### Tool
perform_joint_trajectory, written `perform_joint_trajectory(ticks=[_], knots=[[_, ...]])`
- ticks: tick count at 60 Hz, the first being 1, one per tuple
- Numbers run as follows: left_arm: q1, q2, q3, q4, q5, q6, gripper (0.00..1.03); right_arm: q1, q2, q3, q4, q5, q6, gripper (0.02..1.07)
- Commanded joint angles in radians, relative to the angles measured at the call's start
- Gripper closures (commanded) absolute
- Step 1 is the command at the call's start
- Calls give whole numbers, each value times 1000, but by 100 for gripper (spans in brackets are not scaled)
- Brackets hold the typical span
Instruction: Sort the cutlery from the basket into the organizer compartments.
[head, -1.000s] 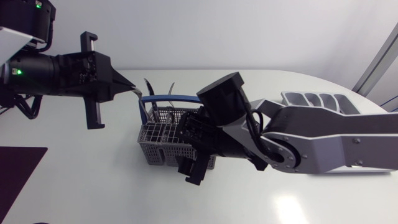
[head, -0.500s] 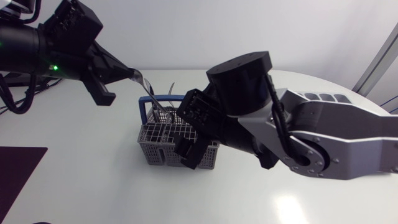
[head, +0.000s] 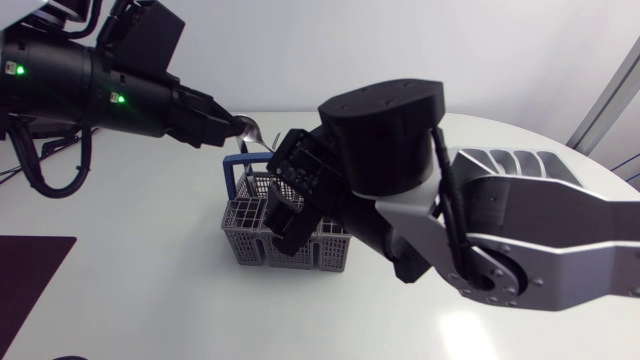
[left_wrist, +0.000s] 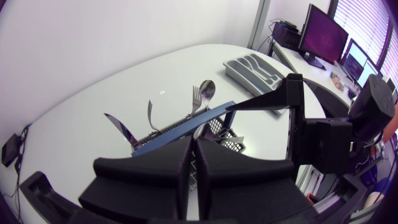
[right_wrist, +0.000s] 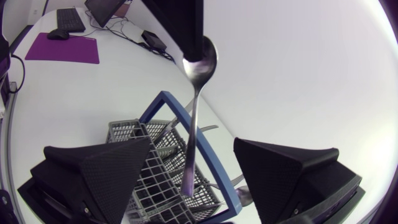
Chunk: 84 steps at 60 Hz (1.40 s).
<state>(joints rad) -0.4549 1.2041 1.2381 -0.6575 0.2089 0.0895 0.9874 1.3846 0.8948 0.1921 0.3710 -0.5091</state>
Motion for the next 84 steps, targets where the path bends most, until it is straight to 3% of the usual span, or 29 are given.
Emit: perform_joint_trajectory(ticks=[1,12,22,29,61,67,71,73,78,80,84], knots=[[2,25,-2,-1,17,-80,100,8,28,15,36,28,-26,17],[1,45,12,-8,26,-103,100,5,77,43,64,51,-40,34],[7,55,15,-5,24,-96,100,8,83,75,59,49,-46,66],[9,58,12,-1,26,-96,100,8,87,85,55,49,-49,80],[9,58,-2,15,26,-103,100,10,79,81,12,14,-49,101],[13,58,-8,25,26,-106,99,10,79,84,-8,8,-43,101],[12,58,-6,32,26,-106,89,10,74,81,-13,3,-42,101],[10,57,-3,39,26,-106,73,10,70,76,-20,-1,-42,101],[18,57,8,52,26,-105,48,8,54,67,-33,-14,-42,101],[24,57,17,59,26,-102,28,7,48,64,-42,-18,-40,101],[42,55,34,67,26,-99,3,2,30,52,-65,-35,-40,101]])
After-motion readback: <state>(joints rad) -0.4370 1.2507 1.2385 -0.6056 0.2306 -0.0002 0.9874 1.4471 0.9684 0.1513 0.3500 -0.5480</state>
